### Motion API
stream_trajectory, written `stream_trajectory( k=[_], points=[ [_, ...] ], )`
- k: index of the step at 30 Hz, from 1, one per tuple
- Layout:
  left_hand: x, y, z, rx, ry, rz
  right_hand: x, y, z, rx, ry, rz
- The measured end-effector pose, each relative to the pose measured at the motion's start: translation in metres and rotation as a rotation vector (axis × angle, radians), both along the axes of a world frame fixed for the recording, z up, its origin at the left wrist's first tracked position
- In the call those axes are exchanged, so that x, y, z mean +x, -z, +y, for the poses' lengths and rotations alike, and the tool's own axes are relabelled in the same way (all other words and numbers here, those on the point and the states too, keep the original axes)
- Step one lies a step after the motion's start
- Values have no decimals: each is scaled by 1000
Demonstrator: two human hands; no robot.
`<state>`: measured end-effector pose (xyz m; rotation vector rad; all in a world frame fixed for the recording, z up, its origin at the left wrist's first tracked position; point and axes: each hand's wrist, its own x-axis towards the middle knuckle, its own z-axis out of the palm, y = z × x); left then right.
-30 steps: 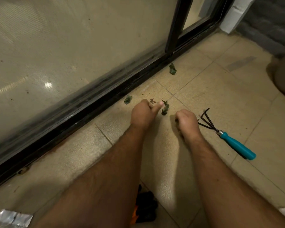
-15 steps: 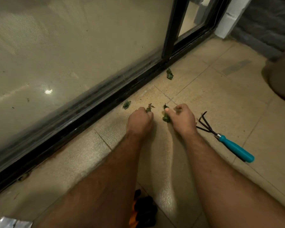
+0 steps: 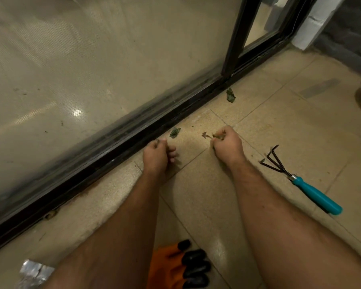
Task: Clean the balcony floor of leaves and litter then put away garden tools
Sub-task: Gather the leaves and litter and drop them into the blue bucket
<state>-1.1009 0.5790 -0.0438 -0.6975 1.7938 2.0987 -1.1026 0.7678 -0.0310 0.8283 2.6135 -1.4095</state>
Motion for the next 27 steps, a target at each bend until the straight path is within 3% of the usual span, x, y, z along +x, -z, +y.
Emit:
stream_trajectory(
  k=[2, 4, 9, 13, 15, 19, 21, 25, 27],
  points=[
    [0, 1, -3, -91, 26, 14, -6, 1, -5, -6, -57, 15],
    [-2, 2, -7, -313, 73, 99, -10, 6, -10, 63, -108, 31],
    [-13, -9, -2, -660, 295, 324, -14, 22, -20, 442, -155, 27],
    [-29, -8, 7, -835, 434, 358, -8, 27, -17, 451, -166, 75],
    [-33, -1, 11, -904, 484, 347, -6, 26, -10, 333, -202, 40],
    [-37, 3, 21, -983, 506, 315, 2, 16, 7, -403, 97, -2],
    [-35, 4, 28, -975, 481, 321, 13, 13, 12, -666, 207, -52],
    [-24, 1, 51, -871, 435, 379, 27, 11, 20, -785, 307, -34],
    [-15, 1, 63, -709, 361, 360, 30, 12, 23, -826, 337, 7]
  ],
)
